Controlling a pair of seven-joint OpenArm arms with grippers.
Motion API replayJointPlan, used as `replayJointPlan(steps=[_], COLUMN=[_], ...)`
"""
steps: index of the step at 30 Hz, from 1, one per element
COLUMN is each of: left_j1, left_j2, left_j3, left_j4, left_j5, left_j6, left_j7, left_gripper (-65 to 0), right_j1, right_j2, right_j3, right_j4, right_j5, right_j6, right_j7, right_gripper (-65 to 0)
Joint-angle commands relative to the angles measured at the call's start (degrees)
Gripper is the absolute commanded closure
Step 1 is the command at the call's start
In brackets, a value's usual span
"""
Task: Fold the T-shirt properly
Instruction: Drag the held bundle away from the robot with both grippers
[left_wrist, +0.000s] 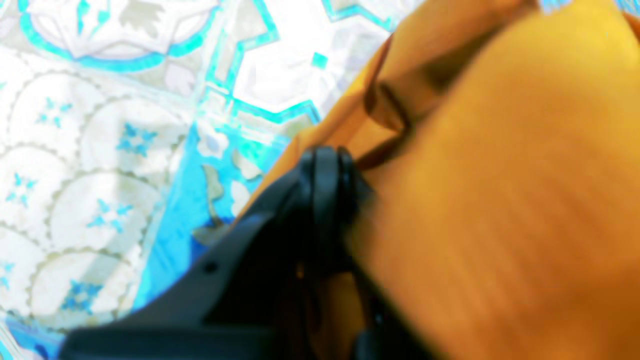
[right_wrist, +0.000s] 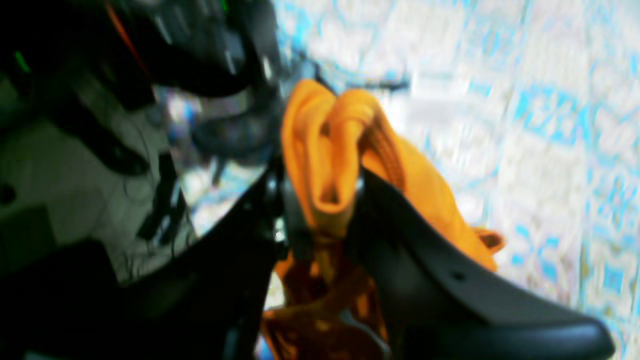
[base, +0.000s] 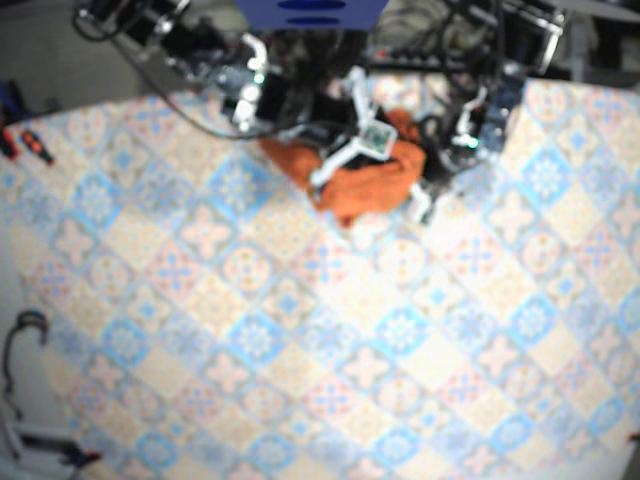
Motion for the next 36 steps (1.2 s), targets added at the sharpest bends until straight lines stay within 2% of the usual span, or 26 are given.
replayJointPlan(steps=[1, 16, 20, 30, 32, 34, 36], left_j1=[0.5, 0.7, 0.8, 0.9, 0.9, 0.9, 0.9], left_j2=[-0.6, -0.7, -0.7, -0.9, -0.9, -0.9, -0.9], left_j3=[0.1, 0.1, 0.1, 0.1, 0.1, 0.1, 0.1], left_j4=[-1.0, -1.0, -1.0, -1.0, -1.0, -1.0, -1.0], left_j5=[4.5, 4.5, 4.5, 4.3, 4.3, 4.3, 4.3], left_j6=[3.6, 3.6, 3.6, 3.6, 3.6, 3.6, 3.6], left_j7=[6.8, 6.8, 6.8, 6.8, 6.8, 6.8, 6.8], left_gripper=[-1.5, -1.6, -1.6, -1.7, -1.7, -2.3, -7.8], right_j1=[0.7, 1.8, 2.6, 3.5, 3.5, 3.5, 3.5], right_j2=[-0.9, -2.0, -3.8, -4.7, -4.7, -4.7, -4.7], right_j3=[0.0, 0.0, -1.0, -1.2, -1.2, -1.1, -1.0], right_j4=[0.9, -4.1, -6.0, -7.0, -7.0, -7.0, -7.0], right_j5=[0.5, 0.6, 0.6, 0.6, 0.6, 0.7, 0.7], right_j6=[-0.1, -0.1, -0.1, -0.1, -0.1, -0.1, -0.1], right_j7=[2.4, 2.4, 2.4, 2.4, 2.4, 2.4, 2.4], right_gripper=[-9.5, -9.5, -9.5, -9.6, -12.0, -17.2, -23.2])
